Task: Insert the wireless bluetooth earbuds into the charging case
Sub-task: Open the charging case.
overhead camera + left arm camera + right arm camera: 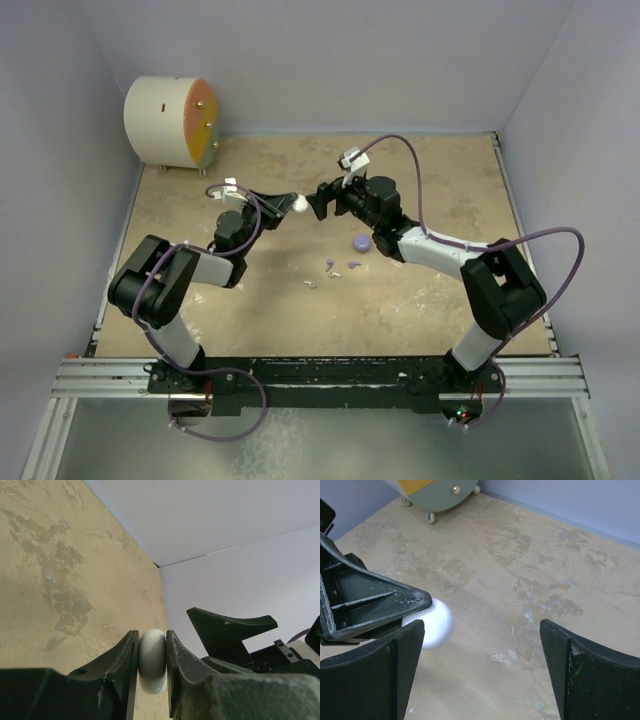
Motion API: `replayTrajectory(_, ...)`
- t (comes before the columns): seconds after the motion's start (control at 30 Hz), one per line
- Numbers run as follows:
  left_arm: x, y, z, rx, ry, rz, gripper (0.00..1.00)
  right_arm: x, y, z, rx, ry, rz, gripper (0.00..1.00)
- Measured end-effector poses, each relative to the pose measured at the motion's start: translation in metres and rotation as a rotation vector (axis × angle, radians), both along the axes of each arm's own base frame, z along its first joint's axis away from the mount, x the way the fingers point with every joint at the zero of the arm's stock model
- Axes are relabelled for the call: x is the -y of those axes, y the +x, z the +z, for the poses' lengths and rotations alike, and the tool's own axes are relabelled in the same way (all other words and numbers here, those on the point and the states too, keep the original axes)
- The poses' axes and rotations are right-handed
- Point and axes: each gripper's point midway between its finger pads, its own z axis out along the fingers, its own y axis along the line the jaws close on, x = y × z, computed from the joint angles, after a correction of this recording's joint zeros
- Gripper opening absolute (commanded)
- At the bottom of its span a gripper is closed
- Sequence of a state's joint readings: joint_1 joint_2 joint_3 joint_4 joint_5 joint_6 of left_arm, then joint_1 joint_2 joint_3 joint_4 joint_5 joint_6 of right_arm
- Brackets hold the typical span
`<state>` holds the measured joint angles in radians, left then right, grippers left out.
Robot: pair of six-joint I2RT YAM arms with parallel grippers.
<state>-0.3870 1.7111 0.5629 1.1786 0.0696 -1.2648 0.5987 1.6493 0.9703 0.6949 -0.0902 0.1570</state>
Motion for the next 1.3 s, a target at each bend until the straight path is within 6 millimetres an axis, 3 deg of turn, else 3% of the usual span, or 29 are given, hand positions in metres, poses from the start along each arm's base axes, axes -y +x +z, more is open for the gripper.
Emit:
replayTrajectory(0.3,0.001,-0.001,-0.002,-0.012,0.005,0.003,0.00,-0.017,-0.006,-0.038,-0.072,-0.034,0.037,0.98)
replayTrajectory(0.63,-0.001,0.000,-0.003,-0.024,0.009,0.016,0.00,-0.019,-0.005,-0.039,-0.074,-0.022,0.037,0.98)
replayTrajectory(0.97,-0.003,0.002,0.002,-0.019,-0.005,0.029,0.00,-0.020,-0.004,-0.061,-0.113,-0.049,0.034,0.98)
replayTrajectory(1.3,0.000,0.000,0.011,-0.011,-0.044,0.014,0.00,-0.021,-0.002,-0.062,-0.113,-0.050,0.033,0.98)
